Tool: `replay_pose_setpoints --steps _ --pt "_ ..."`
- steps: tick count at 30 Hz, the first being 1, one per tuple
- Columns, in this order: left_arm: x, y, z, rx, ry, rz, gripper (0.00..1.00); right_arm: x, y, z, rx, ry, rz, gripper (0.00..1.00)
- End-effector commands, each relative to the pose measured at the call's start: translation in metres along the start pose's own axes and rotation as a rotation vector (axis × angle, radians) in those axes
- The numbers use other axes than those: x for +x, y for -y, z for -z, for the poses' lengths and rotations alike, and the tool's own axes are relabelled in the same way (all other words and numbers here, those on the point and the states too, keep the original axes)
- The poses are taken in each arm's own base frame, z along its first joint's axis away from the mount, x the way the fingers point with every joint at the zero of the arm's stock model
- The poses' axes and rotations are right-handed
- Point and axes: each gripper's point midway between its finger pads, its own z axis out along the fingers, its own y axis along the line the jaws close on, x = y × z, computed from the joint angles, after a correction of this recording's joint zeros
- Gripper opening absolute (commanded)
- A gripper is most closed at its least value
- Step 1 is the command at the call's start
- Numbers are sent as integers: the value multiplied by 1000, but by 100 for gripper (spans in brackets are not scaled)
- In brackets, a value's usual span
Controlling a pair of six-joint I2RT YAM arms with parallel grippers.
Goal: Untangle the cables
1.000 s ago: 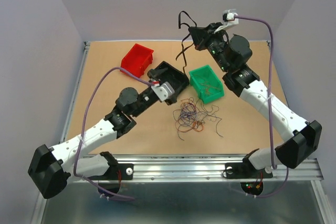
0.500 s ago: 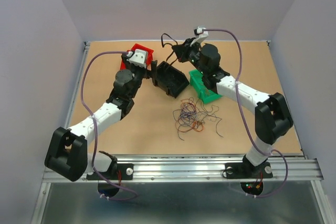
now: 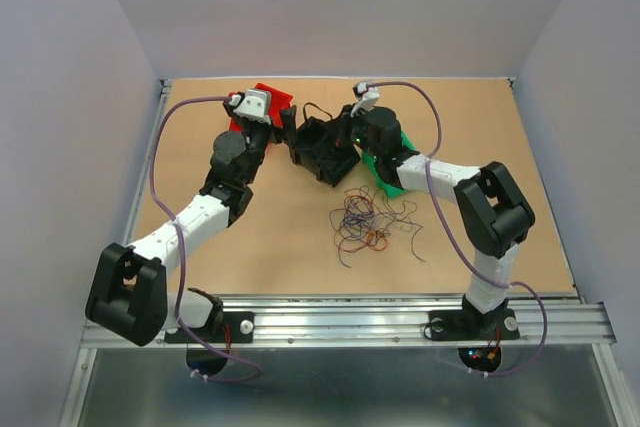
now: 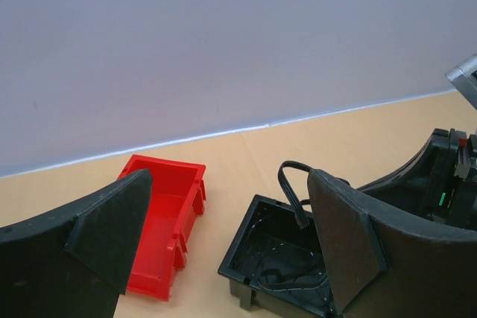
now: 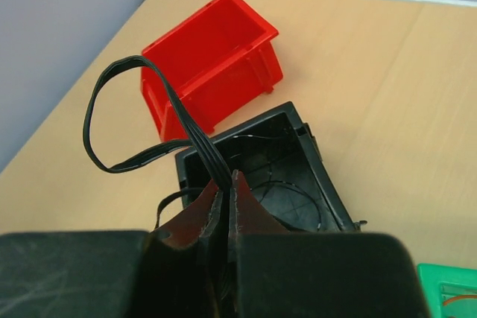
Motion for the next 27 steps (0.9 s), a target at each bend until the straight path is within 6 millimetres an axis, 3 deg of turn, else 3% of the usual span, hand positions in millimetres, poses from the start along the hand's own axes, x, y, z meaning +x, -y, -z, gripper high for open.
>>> replay_pose_setpoints --steps 1,7,9,15,16,18,19,27 --pt "-27 3 -2 19 90 14 97 -14 23 -8 105 76 56 0" --pt "-16 6 -8 35 70 -10 97 7 65 -21 271 26 183 1" --pt "-13 8 -10 46 63 -15 97 11 70 -23 292 14 216 1" --pt "-1 11 -17 62 27 -26 97 30 57 -34 283 -35 391 1" --pt "0 12 -17 63 24 -30 97 43 57 -36 270 -72 400 0" --pt "0 12 -17 66 22 -34 97 43 57 -41 263 -92 413 1" --pt "0 12 -17 66 22 -32 97 59 60 -43 253 -149 423 0" --pt "1 16 -17 91 14 -41 97 112 63 -45 178 -391 454 1"
